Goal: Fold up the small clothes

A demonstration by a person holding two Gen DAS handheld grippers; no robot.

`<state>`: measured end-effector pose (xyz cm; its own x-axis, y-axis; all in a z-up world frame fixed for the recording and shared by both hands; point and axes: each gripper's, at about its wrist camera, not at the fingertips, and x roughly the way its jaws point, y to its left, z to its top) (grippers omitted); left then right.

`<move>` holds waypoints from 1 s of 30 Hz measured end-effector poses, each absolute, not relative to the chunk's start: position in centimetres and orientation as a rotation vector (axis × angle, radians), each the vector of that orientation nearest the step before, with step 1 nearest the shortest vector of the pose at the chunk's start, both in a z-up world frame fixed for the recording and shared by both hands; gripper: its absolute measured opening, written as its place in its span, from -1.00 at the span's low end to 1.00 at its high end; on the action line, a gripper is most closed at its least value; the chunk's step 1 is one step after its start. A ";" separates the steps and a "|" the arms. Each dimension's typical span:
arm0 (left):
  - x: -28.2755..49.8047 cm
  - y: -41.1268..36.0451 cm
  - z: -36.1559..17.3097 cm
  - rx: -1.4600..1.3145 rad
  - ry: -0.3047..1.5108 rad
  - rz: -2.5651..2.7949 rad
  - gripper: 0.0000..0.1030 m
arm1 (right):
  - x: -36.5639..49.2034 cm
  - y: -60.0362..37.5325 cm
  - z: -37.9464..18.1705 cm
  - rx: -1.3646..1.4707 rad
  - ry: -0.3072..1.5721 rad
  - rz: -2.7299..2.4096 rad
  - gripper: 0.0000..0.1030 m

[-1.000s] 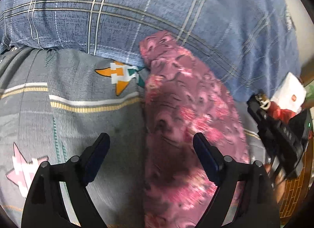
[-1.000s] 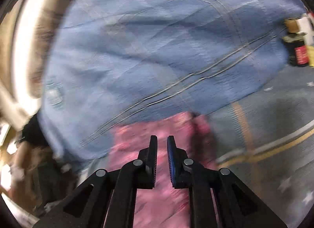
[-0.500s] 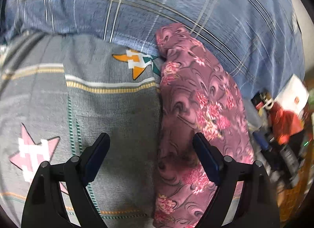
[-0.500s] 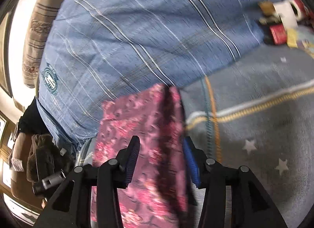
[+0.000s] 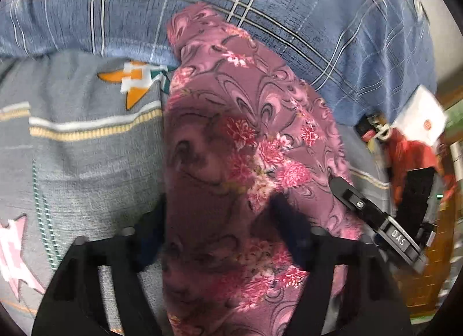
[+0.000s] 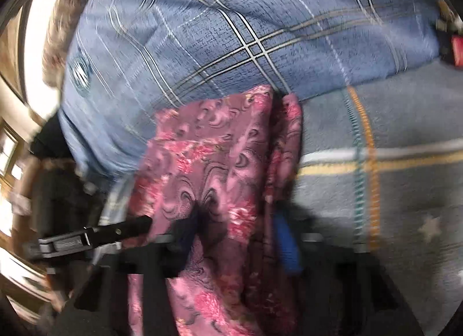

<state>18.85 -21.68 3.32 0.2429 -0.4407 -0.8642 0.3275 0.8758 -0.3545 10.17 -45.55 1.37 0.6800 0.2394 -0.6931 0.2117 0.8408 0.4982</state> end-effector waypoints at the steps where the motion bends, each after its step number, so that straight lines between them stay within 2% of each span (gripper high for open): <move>1: 18.5 -22.0 3.8 -0.082 1.186 -0.519 -0.10 | 10.0 -45.2 1.6 0.557 0.831 0.005 -0.50; 3: 17.9 -22.4 4.6 -0.031 1.140 -0.511 -0.38 | 9.5 -44.2 2.4 0.473 0.816 -0.016 -0.60; 6: 17.4 -21.8 5.6 -0.011 1.116 -0.512 -0.49 | 9.5 -42.0 3.9 0.367 0.803 -0.054 -0.63; 21: 11.2 -16.4 11.9 -0.038 0.978 -0.504 -0.50 | 4.3 -34.7 11.5 0.289 0.675 -0.078 -0.63; 30: 8.2 -7.6 11.9 -0.051 0.964 -0.441 -0.49 | 3.6 -27.6 10.5 0.323 0.676 0.041 -0.63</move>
